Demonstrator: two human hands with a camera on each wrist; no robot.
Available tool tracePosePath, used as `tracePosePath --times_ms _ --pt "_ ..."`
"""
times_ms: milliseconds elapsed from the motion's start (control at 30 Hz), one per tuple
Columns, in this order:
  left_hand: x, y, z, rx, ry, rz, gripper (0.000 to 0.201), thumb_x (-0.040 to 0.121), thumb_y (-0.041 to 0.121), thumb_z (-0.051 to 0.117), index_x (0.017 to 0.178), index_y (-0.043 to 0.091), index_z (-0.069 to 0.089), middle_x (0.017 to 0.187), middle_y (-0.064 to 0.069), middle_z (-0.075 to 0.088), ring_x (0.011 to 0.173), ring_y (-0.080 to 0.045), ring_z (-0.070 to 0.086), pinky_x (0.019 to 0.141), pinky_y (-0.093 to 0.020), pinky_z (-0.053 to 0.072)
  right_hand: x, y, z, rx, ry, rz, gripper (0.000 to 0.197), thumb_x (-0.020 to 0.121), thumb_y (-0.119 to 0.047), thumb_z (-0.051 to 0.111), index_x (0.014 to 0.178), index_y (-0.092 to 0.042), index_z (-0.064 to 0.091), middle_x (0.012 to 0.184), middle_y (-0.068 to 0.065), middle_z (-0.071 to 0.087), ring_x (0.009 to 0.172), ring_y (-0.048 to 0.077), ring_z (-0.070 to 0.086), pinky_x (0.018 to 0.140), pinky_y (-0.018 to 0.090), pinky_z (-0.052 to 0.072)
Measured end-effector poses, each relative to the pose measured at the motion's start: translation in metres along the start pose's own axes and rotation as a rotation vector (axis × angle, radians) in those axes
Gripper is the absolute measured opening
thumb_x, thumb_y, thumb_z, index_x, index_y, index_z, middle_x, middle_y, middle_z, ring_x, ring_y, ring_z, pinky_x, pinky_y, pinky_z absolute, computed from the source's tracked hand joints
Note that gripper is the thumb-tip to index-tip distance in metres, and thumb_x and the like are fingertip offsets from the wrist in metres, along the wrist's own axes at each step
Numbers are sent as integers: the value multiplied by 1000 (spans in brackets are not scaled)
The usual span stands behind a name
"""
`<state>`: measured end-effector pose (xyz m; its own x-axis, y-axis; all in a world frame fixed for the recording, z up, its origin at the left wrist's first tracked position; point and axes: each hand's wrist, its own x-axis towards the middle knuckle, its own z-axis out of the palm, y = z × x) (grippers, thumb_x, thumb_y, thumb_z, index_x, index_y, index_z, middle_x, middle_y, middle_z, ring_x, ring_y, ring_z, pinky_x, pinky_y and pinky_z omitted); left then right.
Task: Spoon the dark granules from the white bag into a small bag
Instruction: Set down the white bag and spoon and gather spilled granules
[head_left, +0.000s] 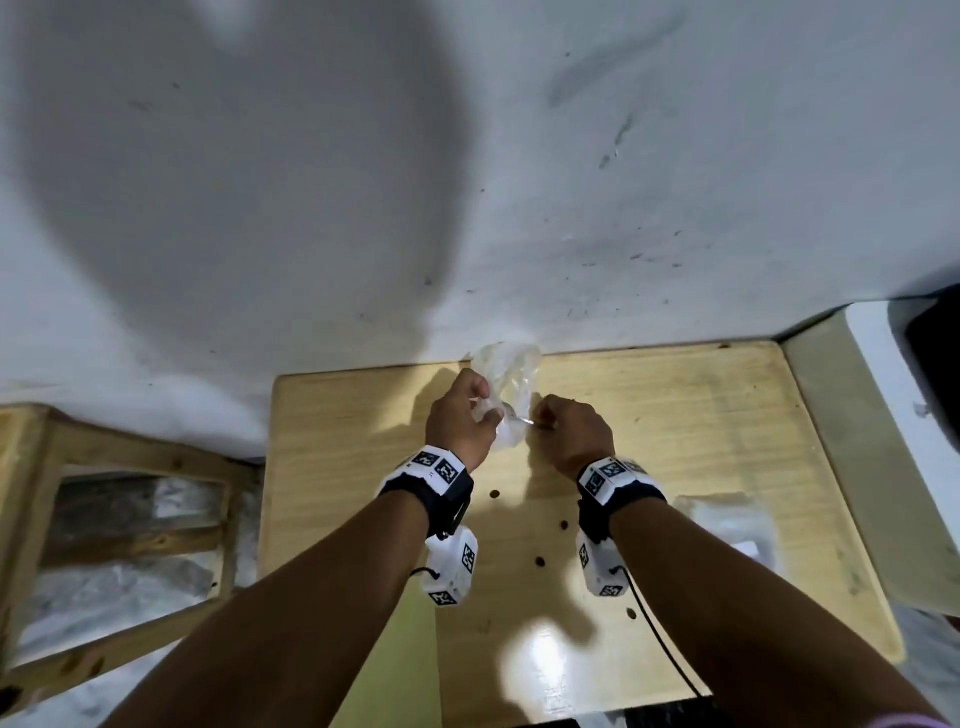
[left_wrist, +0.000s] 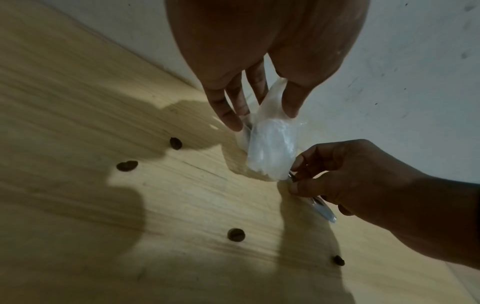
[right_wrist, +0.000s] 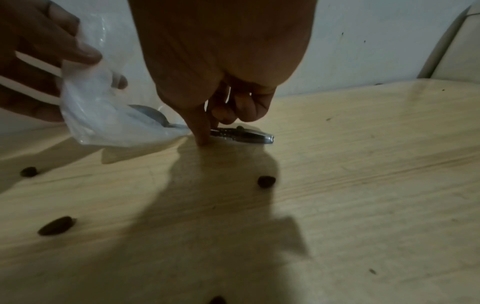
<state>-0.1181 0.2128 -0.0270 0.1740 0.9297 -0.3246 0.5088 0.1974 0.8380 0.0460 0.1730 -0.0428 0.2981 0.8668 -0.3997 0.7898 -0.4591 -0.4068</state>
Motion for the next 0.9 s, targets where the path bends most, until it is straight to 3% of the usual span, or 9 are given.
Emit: tracePosePath --times_ms 200,300,367,433,533,667,733,833,900 --pt "2 3 2 -43 110 16 29 83 9 73 87 26 50 88 11 57 85 -17 58 76 -25 47 -5 16 -23 91 -51 -99 14 86 -23 61 92 -30 72 96 -3 73 89 21 66 76 30 53" --pt "0 3 0 -62 165 1 29 83 10 73 87 26 50 85 8 58 74 -16 57 65 -14 42 -8 37 -40 180 39 -82 18 85 -17 63 81 -34 66 87 -10 68 82 14 60 73 28 49" --pt "-2 3 0 -68 186 -35 26 83 12 73 89 25 51 87 5 60 72 -18 59 59 -8 38 -9 55 -46 272 131 -24 22 81 -15 65 74 -36 63 83 -9 70 74 15 60 72 32 53" --pt "-6 2 -1 -70 210 -70 22 84 15 71 91 23 52 92 2 62 73 -21 61 58 -11 39 -11 69 -52 322 164 43 15 80 -16 67 78 -31 68 81 -6 71 70 18 60 72 37 56" --pt "-15 -2 -2 -92 241 -90 19 86 19 70 93 22 53 100 -3 65 73 -25 64 63 -22 46 -9 83 -52 335 145 157 11 85 -16 65 88 -24 71 89 1 72 85 25 66 75 33 53" --pt "-26 -9 -2 -110 296 -114 17 88 20 69 96 20 54 102 -3 65 67 -16 61 60 -22 43 -6 94 -42 287 73 277 19 90 -15 60 104 -16 72 105 11 72 100 33 65 77 28 46" --pt "-30 -14 -2 -122 311 -123 17 88 20 68 97 20 54 103 -3 65 64 -14 61 63 -26 46 -6 96 -37 291 53 294 13 89 -14 63 99 -16 71 102 12 72 101 33 65 80 29 48" --pt "-34 -18 -4 -114 339 -111 14 90 21 64 97 26 54 106 -1 65 63 -21 64 71 -36 54 -8 96 -30 308 69 313 8 86 -15 67 83 -23 67 86 6 69 94 31 67 80 32 53" --pt "-37 -19 -5 -94 350 -95 11 92 21 61 98 28 55 106 1 65 63 -18 64 71 -35 53 -10 95 -28 285 94 318 7 85 -18 68 81 -24 67 86 6 70 90 30 67 79 34 55"
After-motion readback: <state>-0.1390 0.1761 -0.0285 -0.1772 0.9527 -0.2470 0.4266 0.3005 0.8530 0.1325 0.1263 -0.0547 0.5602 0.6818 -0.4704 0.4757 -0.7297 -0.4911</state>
